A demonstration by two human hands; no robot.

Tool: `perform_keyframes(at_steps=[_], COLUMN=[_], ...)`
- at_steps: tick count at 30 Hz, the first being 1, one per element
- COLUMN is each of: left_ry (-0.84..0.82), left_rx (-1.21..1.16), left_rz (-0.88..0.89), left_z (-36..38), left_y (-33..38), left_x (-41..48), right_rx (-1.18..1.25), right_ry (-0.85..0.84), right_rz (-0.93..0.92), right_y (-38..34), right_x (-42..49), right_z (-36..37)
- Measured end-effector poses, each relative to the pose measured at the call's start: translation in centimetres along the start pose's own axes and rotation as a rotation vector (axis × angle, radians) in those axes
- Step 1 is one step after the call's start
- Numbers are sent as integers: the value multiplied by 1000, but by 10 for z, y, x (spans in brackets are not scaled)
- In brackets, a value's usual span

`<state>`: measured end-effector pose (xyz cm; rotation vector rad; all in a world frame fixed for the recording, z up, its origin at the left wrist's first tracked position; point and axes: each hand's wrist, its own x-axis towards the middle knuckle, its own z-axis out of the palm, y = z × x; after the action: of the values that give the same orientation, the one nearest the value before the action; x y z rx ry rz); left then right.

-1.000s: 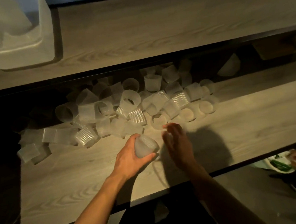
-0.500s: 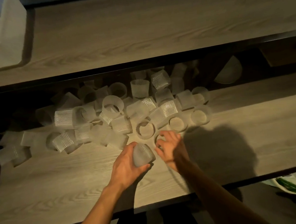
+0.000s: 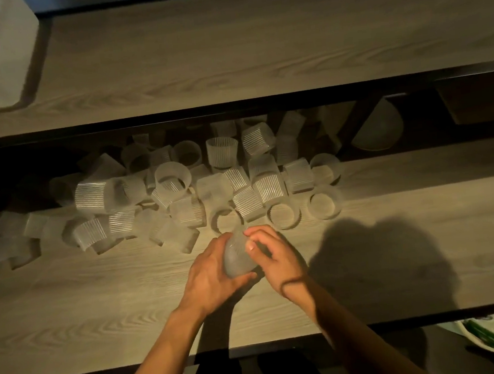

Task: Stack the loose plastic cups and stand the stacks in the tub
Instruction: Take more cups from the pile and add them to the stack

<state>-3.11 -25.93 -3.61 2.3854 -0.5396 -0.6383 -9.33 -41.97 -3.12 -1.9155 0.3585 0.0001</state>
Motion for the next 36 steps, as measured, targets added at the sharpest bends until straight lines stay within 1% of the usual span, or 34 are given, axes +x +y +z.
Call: perform_keyframes(at_steps=[5,8,11,12,13,14,15,16,17,19,20,21,22,24,26,27,28,29,32,36], left_ry=[21,67,63,55,52,51,49,50,54,57,58,58,55,54,49,45,43,44,34,12], left_rx=[-168,-261,-243,-217,-181,-144,-121,-109,-108,-114,-114,-111,-103,-90,-68,-53,-41,-36,-24,-14], left_rz=[-56,-98,-82,-74,-71,-75,-83,-92,-100,-98,-90,-81,-76,-72,-81,-82,-80,-76,-46,-22], left_z=[10,11,9,9,9,9,9,8,8,9,10,11,12,13,13,14,14,15,16,16], left_y=[9,19,23,22,21,19,18,17,16,16,17,17,18,19,20,21,21,22,27,32], left_x=[-7,-7,-3,-1,0,2,3,4,5,7,8,9,10,13,16,18,20,21,25,28], right_rx=[39,73,1,0,9,2,-62,-184,-335,-629,-726,-772,-771,-658,-379,-185,-8,100,132,96], right_ry=[-43,-51,-180,-174,-91,46,198,282,252,22,-51,-71,-53,79,193,197,159,107,22,20], right_rz=[-3,21,3,26,55,87,93,67,29,-31,-49,-65,-86,-94,0,69,121,140,138,77], right_y=[-2,-6,-12,-14,-14,-12,-6,2,10,28,35,40,42,38,26,18,11,4,-2,-3], right_x=[-5,-11,-15,-14,-12,-8,-2,6,13,23,27,29,29,27,22,19,17,14,11,15], right_z=[-9,-7,-10,-15,-20,-25,-31,-37,-42,-49,-51,-52,-53,-55,-59,-61,-60,-58,-55,-62])
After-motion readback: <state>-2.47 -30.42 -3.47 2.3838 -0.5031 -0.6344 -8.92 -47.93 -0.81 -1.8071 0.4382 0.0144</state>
